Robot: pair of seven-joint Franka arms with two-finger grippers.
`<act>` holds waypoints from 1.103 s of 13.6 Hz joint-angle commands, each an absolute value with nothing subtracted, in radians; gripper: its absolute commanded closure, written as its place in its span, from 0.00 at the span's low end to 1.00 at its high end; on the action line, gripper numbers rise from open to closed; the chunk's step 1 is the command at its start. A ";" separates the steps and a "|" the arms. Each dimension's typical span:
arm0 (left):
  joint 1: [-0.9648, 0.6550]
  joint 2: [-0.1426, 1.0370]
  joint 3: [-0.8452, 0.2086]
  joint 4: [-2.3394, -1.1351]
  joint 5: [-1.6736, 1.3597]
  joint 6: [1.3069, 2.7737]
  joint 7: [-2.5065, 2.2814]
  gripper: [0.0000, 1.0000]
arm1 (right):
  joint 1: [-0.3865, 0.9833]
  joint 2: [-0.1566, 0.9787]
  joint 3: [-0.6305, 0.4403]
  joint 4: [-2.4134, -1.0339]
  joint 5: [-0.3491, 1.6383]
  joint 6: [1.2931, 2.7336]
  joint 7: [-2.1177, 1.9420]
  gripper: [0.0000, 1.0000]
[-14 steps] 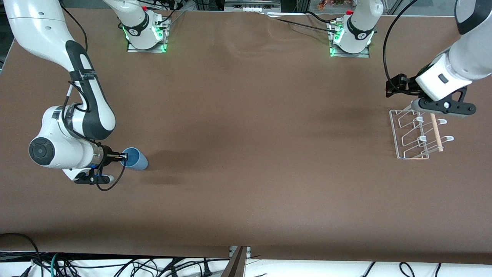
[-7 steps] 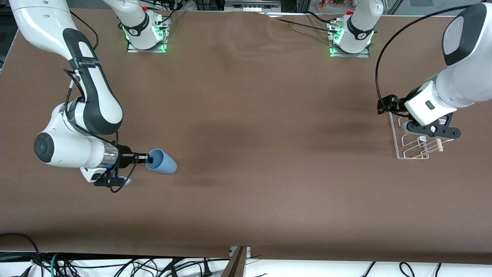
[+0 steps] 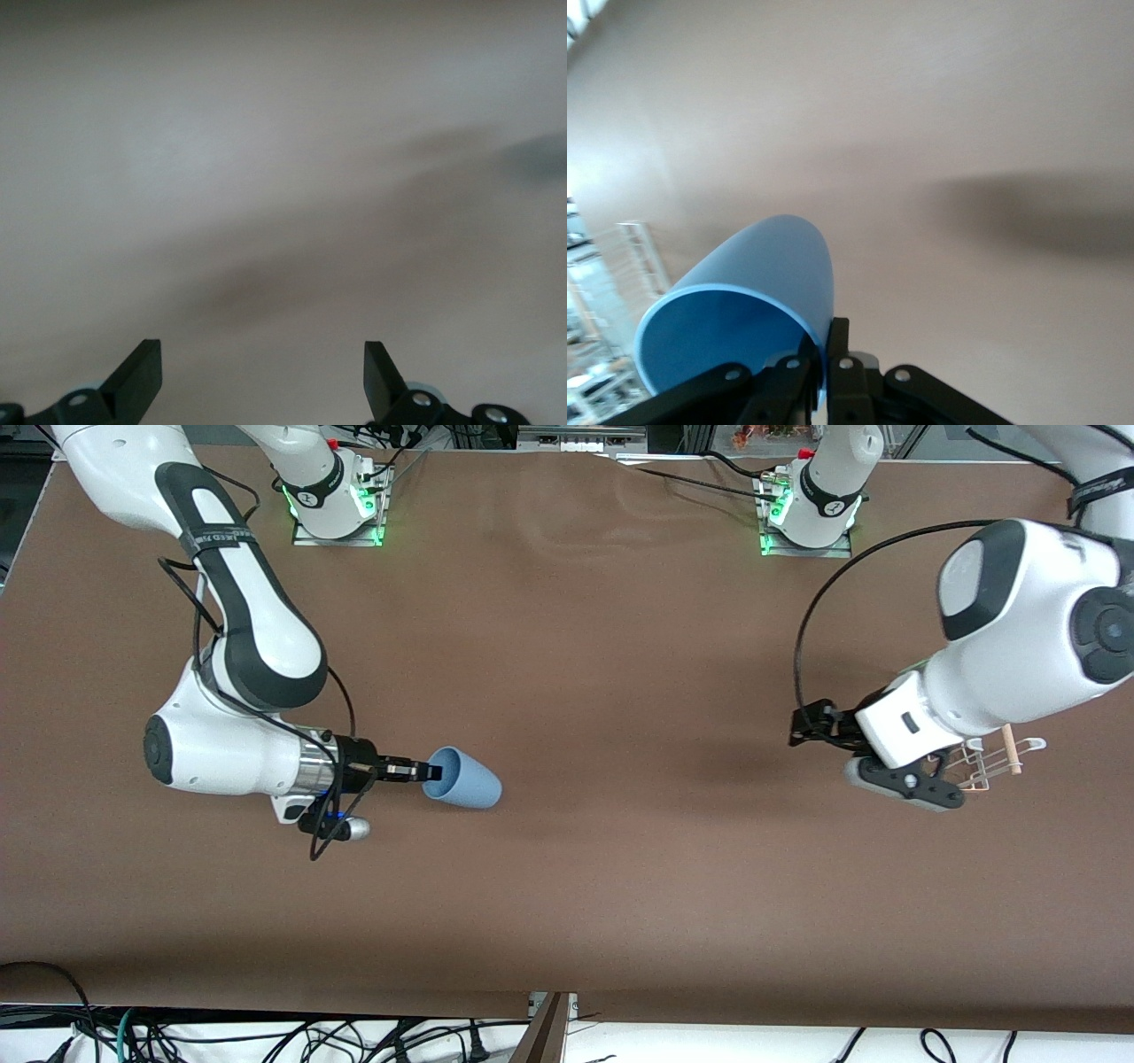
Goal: Transfer cup to left arm and place on rack
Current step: 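Grasp and lift the blue cup with the right gripper while the left gripper advances, then carry the cup toward the left gripper while the left gripper approaches it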
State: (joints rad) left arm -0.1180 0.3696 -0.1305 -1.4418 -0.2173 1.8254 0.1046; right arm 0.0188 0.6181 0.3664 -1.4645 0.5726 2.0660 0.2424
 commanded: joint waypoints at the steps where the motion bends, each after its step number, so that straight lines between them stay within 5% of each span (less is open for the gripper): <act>1: -0.169 0.399 -0.121 -1.407 -0.268 1.876 0.211 0.00 | 0.073 0.655 0.379 -1.431 0.696 2.153 0.268 1.00; 15: -0.232 0.454 -0.120 -1.440 -0.678 1.945 1.213 0.00 | 0.271 0.707 0.379 -1.376 1.011 2.312 0.371 1.00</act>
State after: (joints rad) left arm -0.2207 0.4453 -0.1281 -1.4400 -0.6485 1.9331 1.1044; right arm 0.2583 0.6914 0.3770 -1.4220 0.9911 2.2995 0.3178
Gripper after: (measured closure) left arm 0.000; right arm 0.952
